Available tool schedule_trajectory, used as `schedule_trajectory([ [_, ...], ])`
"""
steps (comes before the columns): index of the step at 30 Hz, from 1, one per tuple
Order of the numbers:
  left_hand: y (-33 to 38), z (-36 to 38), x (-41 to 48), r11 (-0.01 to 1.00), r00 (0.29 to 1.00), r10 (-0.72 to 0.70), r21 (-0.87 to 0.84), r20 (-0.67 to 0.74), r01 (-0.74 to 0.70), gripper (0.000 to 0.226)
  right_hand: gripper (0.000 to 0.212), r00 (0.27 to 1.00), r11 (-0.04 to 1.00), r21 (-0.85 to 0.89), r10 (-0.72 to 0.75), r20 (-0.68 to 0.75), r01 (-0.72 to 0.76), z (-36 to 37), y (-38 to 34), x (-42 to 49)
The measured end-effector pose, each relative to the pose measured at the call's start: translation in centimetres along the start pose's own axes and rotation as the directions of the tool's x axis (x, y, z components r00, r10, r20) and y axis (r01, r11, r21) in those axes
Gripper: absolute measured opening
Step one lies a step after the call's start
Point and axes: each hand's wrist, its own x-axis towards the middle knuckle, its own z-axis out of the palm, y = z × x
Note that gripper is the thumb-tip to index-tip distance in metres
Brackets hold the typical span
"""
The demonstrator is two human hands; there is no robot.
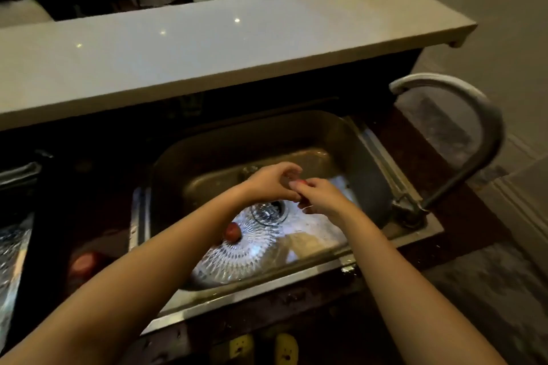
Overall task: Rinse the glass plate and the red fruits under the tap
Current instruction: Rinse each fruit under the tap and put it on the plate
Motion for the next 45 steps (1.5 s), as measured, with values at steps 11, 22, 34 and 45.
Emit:
schedule_trajectory([
  [11, -13.8, 3.1, -22.9, 0.885, 0.736, -0.333, 0.075, -0.589, 0.46, 0.033, 0.025, 0.991, 0.764, -0.632, -0.102, 0.085, 0.133, 12.2, 6.8, 8.7],
  [22, -17.4, 7.7, -24.9, 0.774, 0.83, -0.245, 0.414, -0.502, 0.479, 0.056, 0.028, 0.969, 0.456, -0.855, -0.108, 0.221, 0.246, 14.9, 11.0, 11.1],
  [34, -18.5, 6.8, -27.0, 0.757, 0.87, -0.207, 0.49, -0.448, 0.433, 0.065, 0.055, 0.595, 0.25, -0.551, -0.489, 0.638, 0.796, 23.5, -3.0, 7.4],
  [45, -18.8, 6.8, -27.0, 0.796, 0.881, -0.234, 0.44, -0.41, 0.416, 0.065, 0.06, 0.318, 0.096, -0.303, -0.267, 0.91, 0.948, 34.0, -4.3, 4.7],
])
